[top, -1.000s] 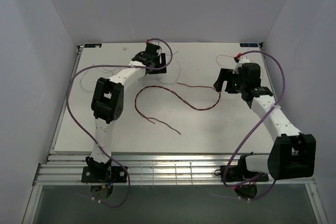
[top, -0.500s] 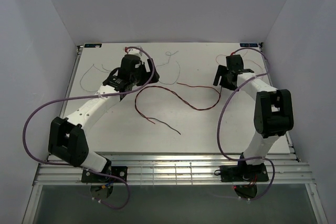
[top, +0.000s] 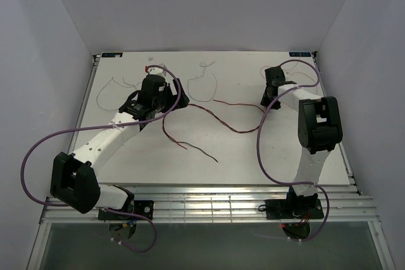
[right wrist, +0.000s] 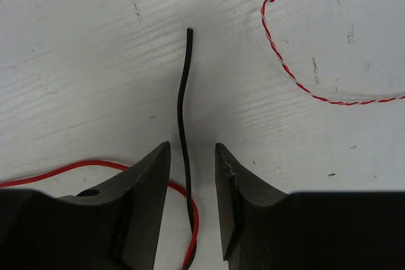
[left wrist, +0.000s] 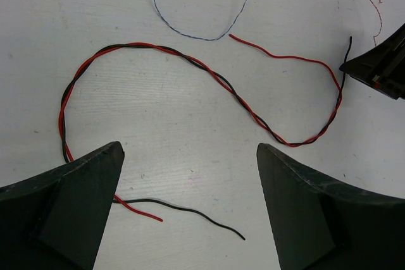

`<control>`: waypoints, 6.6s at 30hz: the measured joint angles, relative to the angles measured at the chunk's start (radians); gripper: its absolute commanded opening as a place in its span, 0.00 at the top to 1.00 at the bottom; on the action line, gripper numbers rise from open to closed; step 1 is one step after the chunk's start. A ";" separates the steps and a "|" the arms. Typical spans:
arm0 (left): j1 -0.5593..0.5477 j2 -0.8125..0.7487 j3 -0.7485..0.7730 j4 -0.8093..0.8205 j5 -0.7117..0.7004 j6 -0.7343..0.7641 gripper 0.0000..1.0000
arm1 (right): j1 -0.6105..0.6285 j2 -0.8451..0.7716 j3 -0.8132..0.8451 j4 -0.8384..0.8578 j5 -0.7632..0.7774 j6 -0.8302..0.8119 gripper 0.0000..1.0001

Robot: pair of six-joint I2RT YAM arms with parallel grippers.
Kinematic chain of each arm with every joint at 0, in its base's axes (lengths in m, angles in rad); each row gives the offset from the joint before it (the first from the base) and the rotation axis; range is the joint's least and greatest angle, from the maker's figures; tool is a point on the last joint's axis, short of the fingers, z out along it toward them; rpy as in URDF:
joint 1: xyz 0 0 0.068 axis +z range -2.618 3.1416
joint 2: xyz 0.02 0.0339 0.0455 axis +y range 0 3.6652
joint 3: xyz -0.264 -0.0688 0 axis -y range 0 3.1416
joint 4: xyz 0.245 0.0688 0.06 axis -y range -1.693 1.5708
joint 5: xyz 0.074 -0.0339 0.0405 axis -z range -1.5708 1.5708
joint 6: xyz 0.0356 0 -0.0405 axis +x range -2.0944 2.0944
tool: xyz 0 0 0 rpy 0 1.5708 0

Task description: Untangle the cables

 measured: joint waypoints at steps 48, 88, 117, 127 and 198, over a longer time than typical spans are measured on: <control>-0.241 0.111 -0.018 0.412 0.409 0.359 0.02 | 0.256 -0.847 -0.326 0.330 -0.509 -0.328 0.92; -0.237 0.326 0.112 0.688 0.106 0.547 1.00 | 0.250 -0.865 -0.123 0.185 -0.672 -0.170 0.92; -0.121 0.082 0.497 0.233 -0.276 0.525 1.00 | 0.109 -0.781 -0.188 0.445 -0.983 -0.483 0.28; -0.138 0.099 0.579 0.060 -0.193 0.453 1.00 | 0.570 -0.842 -0.203 0.404 -0.733 -0.971 0.10; 0.212 0.278 1.110 -0.043 -0.653 0.650 1.00 | -0.184 -0.780 0.106 0.348 -0.414 -0.383 0.92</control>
